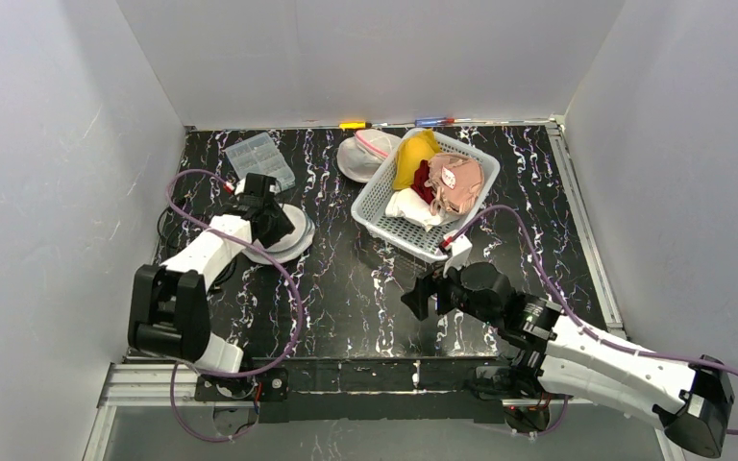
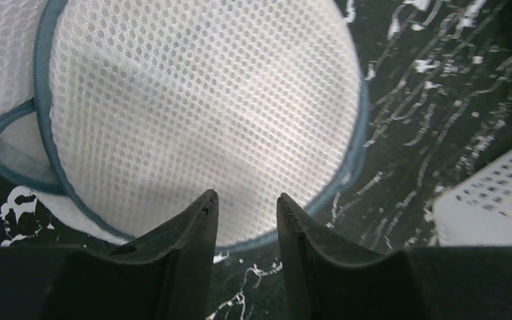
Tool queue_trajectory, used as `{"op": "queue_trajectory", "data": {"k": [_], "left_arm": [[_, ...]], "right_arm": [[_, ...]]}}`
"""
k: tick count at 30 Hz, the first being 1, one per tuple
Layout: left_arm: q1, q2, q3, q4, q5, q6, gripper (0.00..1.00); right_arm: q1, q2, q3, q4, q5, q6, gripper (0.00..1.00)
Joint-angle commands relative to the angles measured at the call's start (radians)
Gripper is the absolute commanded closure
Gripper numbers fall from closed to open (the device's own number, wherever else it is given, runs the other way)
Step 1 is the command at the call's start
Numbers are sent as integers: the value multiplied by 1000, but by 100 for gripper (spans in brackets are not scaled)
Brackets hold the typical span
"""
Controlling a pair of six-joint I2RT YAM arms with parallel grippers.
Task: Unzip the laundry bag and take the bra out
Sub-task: Move the laundry bag to the center of the board.
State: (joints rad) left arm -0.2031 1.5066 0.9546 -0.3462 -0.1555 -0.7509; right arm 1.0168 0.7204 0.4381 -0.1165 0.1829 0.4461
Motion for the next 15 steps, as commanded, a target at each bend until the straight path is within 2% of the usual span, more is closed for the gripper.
{"op": "queue_trajectory", "data": {"k": [1,6,11,15], "left_arm": [[3,-125,-5,-45,45,8,61],[-10,-252,-5,-49,118,12,55],[-83,-335,-7,0,204,47,49],[-178,-329,25,9,231,96,38]], "right_arm": [[4,-1,136,-85,112,-37,6],[3,42,267,-162,312,16,5],[-14,150,420,-232,569,78,4],[-116,243,465,-209,558,148,5]]}}
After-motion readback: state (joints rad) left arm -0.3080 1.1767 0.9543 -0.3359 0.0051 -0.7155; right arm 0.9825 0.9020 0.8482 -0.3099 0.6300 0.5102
